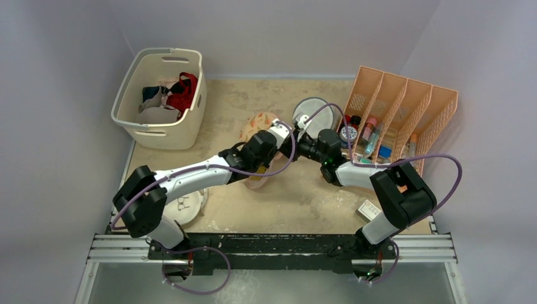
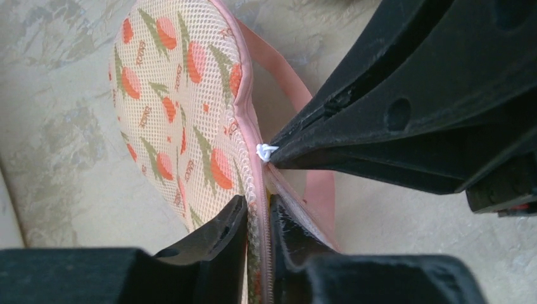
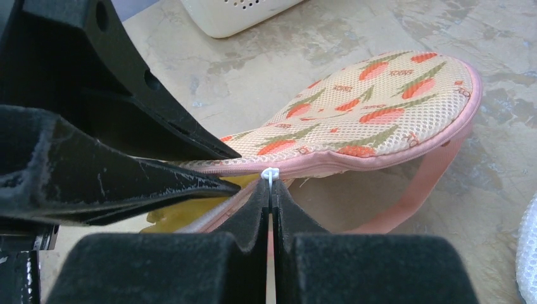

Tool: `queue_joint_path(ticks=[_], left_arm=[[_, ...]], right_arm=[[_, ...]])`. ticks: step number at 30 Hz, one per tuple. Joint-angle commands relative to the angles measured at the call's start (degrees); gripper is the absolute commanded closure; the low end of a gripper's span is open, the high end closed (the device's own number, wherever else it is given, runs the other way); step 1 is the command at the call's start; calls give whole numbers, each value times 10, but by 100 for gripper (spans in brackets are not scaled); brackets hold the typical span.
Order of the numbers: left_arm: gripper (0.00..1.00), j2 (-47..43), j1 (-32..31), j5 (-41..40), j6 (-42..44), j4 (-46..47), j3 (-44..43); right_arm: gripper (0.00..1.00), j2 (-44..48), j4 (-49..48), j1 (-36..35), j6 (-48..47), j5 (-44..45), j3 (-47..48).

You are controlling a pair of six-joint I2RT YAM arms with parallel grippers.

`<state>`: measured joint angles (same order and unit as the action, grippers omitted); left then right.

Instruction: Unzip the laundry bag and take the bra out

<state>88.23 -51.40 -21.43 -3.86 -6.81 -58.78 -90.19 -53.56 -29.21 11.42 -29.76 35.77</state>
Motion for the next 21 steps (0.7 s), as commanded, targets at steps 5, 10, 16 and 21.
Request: queue_joint_path(ticks=[5,10,16,21], left_arm=[[100,-56,-1,8,46,-5,-4],[100,-80,-13,22,60,-9,15],[100,-97,-20,55,69,-14,23],[100,-95,-21,57,71,-24,20]], right_arm=[[100,-2,-32,-1,5,-8,8],[100,-7,-36,4,17,23,5],[100,-11,-43,28,39,45,-3],[100,-13,-45,58,56,47,-10]])
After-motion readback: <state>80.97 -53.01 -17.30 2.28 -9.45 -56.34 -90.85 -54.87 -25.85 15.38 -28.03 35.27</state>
